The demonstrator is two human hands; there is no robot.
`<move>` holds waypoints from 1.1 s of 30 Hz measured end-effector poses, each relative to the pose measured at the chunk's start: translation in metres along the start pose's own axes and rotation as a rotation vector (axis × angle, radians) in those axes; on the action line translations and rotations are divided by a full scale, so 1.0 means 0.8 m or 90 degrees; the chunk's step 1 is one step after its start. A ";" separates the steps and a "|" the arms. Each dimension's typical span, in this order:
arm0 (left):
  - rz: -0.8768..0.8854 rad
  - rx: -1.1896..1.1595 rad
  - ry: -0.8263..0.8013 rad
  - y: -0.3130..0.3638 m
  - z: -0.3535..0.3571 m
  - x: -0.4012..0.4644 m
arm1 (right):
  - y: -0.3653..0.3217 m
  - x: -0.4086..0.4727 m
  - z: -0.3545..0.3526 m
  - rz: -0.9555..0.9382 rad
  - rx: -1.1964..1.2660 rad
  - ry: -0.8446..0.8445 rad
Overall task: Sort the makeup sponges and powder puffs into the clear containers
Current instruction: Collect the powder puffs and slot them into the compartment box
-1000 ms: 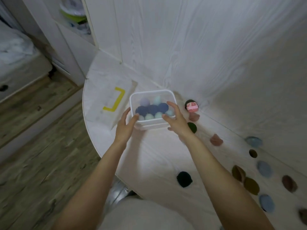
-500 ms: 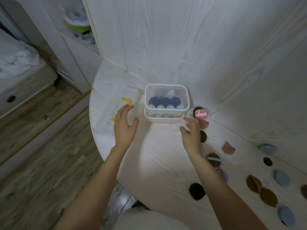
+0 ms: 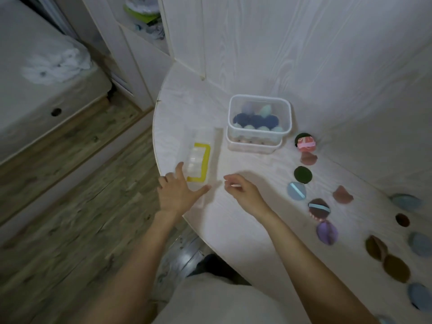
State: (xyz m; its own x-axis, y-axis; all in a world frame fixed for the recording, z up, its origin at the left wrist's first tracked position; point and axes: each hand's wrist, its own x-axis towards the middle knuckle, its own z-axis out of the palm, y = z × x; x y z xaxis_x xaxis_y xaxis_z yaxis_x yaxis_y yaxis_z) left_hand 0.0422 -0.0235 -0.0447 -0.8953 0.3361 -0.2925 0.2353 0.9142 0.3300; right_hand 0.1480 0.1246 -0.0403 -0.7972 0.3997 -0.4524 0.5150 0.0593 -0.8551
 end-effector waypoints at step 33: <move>-0.313 -0.911 -0.207 0.026 0.046 -0.065 | 0.007 -0.099 -0.067 -0.157 -0.619 0.032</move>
State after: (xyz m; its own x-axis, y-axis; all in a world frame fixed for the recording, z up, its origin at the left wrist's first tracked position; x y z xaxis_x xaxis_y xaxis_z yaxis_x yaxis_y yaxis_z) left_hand 0.1073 -0.0136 -0.0557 -0.6104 0.2838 -0.7395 -0.7638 0.0365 0.6445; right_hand 0.2310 0.1426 0.0046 -0.9135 0.3125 -0.2605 0.3891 0.8580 -0.3352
